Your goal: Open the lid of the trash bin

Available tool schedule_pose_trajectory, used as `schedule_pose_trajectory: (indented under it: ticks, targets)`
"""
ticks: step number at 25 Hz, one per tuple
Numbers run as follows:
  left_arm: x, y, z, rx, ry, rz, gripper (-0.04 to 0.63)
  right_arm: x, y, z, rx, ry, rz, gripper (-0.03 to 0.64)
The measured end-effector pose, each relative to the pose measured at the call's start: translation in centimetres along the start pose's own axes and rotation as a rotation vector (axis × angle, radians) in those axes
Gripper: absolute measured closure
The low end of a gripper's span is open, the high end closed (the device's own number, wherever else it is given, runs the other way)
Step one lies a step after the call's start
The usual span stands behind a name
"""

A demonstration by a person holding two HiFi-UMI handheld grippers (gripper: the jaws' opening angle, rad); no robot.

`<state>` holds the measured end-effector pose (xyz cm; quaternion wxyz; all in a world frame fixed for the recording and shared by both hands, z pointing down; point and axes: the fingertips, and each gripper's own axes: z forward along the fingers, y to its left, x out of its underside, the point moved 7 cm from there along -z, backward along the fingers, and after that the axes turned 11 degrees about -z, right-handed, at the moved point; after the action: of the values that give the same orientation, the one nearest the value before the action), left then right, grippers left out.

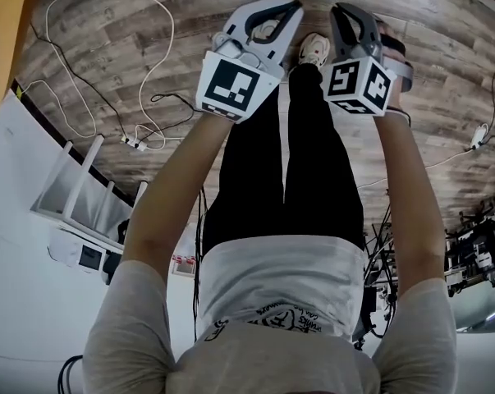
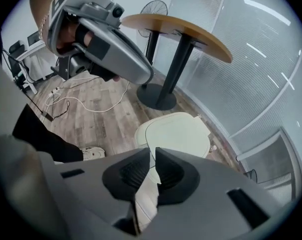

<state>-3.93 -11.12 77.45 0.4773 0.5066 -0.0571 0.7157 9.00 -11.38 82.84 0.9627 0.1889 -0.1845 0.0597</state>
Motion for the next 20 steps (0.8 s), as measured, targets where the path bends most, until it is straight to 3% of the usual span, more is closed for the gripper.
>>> schedule_pose_trajectory:
  ticks: [11, 20]
  targets:
    - [4.3, 2.4, 2.8, -0.048, 0.057, -0.006, 0.575, 1.6, 1.3, 6.7, -0.093, 0.070, -0.155, 0.565]
    - [5.4, 3.0, 4.9, -0.046, 0.096, -0.007, 0.575, 2.3, 2.8, 9.1, -0.165, 0.137, -0.196, 0.549]
